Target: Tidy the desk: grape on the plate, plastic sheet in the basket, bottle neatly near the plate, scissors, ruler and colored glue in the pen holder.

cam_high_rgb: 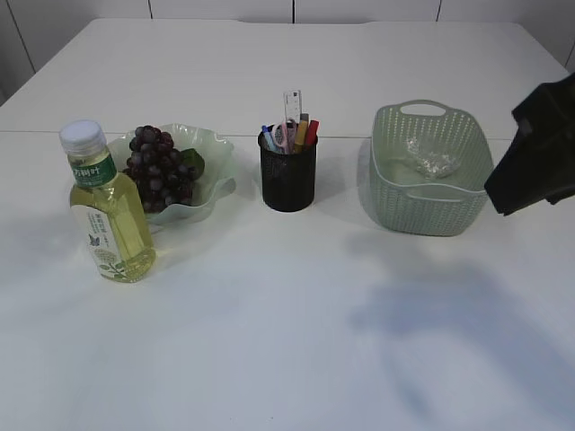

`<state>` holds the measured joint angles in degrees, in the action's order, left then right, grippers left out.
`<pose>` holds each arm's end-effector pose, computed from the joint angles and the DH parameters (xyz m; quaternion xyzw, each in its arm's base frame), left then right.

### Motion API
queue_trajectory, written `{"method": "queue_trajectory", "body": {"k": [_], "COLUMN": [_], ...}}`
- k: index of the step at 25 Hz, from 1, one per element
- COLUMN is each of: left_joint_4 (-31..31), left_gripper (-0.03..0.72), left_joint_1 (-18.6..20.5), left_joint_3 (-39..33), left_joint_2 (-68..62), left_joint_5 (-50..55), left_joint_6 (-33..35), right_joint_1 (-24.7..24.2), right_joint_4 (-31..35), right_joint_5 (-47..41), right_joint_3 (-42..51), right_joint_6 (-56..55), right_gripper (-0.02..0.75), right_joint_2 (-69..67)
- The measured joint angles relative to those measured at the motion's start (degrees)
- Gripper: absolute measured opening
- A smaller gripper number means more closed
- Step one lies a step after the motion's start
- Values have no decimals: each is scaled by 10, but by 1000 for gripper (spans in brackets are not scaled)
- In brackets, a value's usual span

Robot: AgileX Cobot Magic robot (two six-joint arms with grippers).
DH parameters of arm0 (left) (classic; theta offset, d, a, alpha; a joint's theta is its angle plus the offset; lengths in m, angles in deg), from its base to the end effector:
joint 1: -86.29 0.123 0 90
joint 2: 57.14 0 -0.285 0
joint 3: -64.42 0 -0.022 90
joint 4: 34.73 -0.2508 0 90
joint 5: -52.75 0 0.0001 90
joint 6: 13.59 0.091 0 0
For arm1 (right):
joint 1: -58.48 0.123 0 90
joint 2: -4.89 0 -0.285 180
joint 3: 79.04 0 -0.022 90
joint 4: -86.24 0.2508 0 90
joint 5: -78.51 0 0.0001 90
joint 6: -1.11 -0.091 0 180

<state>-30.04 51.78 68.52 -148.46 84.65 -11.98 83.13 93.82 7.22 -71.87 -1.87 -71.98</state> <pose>0.2742 -0.1933 0.3979 0.2490 0.8249 -0.1781 0.4752 0.1954 0.1022 0.3665 -0.1760 0.9588 0.1147 0.1913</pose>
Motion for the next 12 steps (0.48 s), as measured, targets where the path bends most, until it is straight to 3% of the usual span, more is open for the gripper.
{"method": "queue_trajectory", "body": {"k": [3,8,12], "left_joint_4": [-47,-193,-228], "left_gripper": [365,365,351], "left_joint_1": [0,2,3], "left_joint_3": [0,-6,-16], "left_joint_2": [15,39,70], "left_joint_5": [7,41,75], "left_joint_6": [-16,-126,-147], "right_joint_1": [0,0,0], "right_joint_4": [1,-18,-41], "right_joint_5": [-1,-1,-2], "right_joint_3": [0,0,0], "right_joint_6": [5,8,7], "right_gripper": [382,380,380], "right_joint_2": [6,37,70]}}
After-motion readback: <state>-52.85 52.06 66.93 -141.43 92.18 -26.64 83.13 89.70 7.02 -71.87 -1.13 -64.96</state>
